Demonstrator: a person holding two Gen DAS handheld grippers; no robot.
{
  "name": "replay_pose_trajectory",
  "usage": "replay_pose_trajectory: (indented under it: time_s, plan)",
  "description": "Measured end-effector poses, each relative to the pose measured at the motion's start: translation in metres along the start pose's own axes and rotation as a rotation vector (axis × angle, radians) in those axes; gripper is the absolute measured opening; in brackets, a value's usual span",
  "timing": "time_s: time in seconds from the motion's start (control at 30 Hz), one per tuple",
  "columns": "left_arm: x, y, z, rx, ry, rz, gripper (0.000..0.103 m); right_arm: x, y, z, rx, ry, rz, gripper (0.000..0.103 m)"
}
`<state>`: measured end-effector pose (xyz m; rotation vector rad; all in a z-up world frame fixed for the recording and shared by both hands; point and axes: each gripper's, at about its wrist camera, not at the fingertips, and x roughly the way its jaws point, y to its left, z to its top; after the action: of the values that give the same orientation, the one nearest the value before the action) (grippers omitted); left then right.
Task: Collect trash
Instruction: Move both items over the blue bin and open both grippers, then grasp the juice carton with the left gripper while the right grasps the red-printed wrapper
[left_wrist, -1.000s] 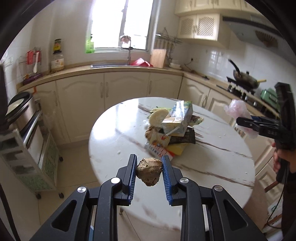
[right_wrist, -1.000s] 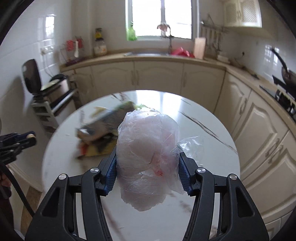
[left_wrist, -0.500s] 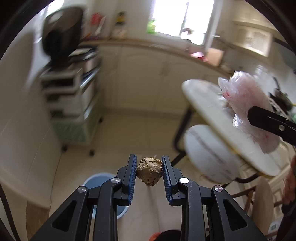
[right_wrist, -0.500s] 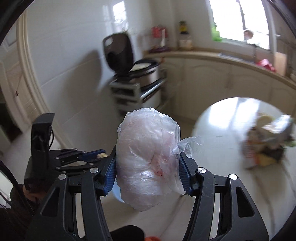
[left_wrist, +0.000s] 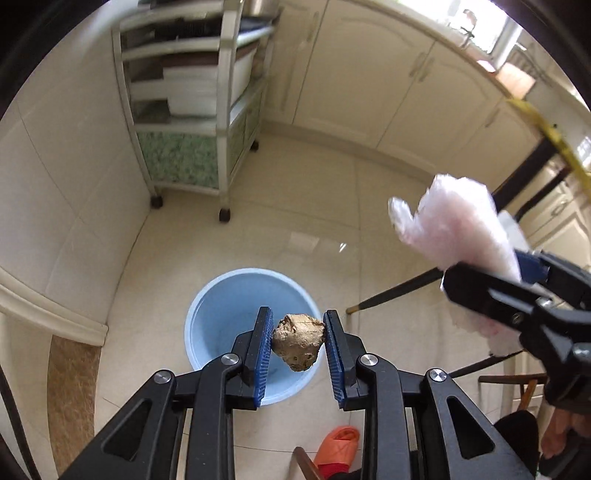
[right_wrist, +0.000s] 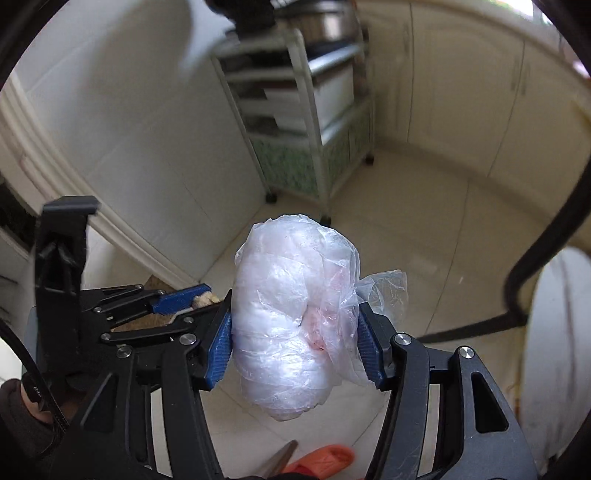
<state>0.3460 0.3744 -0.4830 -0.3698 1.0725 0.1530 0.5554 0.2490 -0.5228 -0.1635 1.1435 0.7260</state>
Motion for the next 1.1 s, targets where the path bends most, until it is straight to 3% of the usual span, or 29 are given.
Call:
replay_pose_trajectory:
  time_s: [0.03, 0.1, 0.13, 0.27, 0.5, 0.6, 0.7, 0.8, 0.97, 1.1]
  plan:
    - [0.003, -0.001, 0.003, -0.006, 0.007, 0.0, 0.033, 0.007, -0.003, -0.001, 0.012, 0.012, 0.01, 0.055]
    - [0.009, -0.001, 0.01, -0.014, 0.02, 0.012, 0.053, 0.023, -0.007, -0.001, 0.03, 0.034, 0.024, 0.055]
    - [0.009, -0.001, 0.01, -0.02, 0.021, 0.022, 0.055, 0.029, -0.007, -0.001, 0.034, 0.039, 0.028, 0.056]
    - [0.004, 0.012, 0.008, -0.08, 0.033, 0.043, 0.062, 0.045, -0.008, -0.005, 0.049, 0.056, 0.05, 0.056]
    - [-0.041, 0.017, 0.003, -0.169, -0.01, 0.159, 0.065, 0.064, 0.005, -0.005, 0.092, 0.085, 0.143, 0.062]
    - [-0.062, 0.006, -0.004, -0.162, -0.035, 0.181, 0.065, 0.056, 0.012, -0.004, 0.089, 0.057, 0.131, 0.08]
    - [-0.087, -0.007, -0.008, -0.157, -0.068, 0.18, 0.066, 0.036, 0.018, 0.0, 0.077, 0.003, 0.128, 0.09]
    - [-0.114, -0.02, -0.013, -0.143, -0.117, 0.167, 0.066, -0.001, 0.022, 0.005, 0.054, -0.06, 0.097, 0.092]
    - [-0.164, -0.061, -0.02, -0.074, -0.22, 0.142, 0.068, -0.099, 0.025, 0.003, 0.015, -0.235, -0.02, 0.096]
    - [-0.203, -0.122, -0.022, 0.02, -0.316, 0.084, 0.074, -0.188, 0.015, -0.013, 0.006, -0.382, -0.12, 0.099]
